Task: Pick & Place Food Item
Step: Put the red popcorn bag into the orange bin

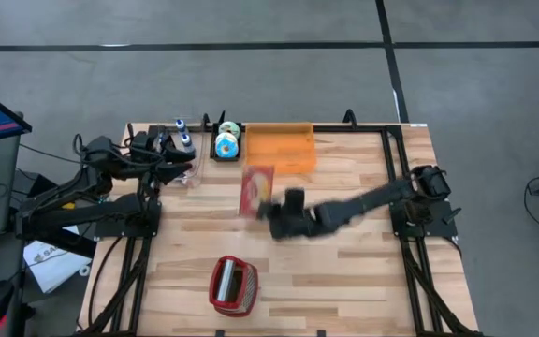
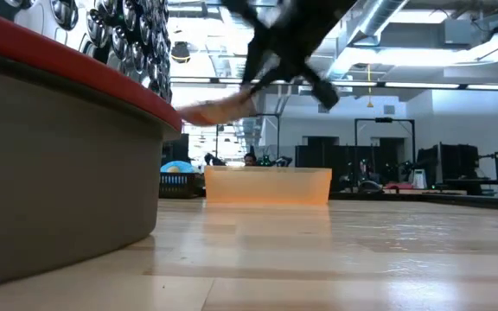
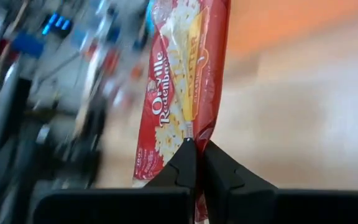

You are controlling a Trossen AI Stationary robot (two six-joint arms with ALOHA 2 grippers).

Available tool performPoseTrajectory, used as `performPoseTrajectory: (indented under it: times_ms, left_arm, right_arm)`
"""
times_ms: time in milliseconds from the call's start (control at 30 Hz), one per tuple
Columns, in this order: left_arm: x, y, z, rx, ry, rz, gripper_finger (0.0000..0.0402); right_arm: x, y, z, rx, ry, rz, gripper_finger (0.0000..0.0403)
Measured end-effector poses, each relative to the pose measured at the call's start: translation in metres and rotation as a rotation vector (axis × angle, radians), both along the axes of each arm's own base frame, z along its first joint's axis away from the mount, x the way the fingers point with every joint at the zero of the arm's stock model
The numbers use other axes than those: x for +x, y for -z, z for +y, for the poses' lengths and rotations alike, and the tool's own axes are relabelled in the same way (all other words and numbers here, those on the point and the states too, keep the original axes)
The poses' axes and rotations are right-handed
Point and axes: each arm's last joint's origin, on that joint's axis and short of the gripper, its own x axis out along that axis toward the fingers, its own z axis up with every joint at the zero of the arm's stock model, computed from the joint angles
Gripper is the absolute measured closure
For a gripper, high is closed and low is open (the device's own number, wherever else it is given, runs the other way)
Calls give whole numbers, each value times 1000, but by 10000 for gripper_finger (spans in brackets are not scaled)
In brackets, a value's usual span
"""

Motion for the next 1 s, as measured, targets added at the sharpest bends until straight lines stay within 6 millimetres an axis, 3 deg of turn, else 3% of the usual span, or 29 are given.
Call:
performPoseTrajectory:
  times_ms: [233, 433, 533, 700, 833, 1000]
  left_arm:
    - [-1, -3, 0, -22, 7, -28, 247]
    - [-2, -3, -1, -40, 19, -34, 247]
    - [-3, -4, -2, -45, 23, -40, 247]
    - [-5, -5, -2, -43, 24, -51, 247]
    - [-5, -6, -2, -45, 26, -62, 247]
    - [-5, -6, -2, -45, 27, -64, 247]
  right_arm:
    - [8, 2, -90, 68, 50, 77, 403]
    - [8, -8, -155, 73, 46, -2, 403]
    - [4, -14, -176, 95, 0, -21, 403]
    - [-10, -5, -206, 148, -104, 100, 403]
    - [-25, -1, -218, 170, -111, 211, 403]
    - [-28, -4, -229, 172, -152, 193, 403]
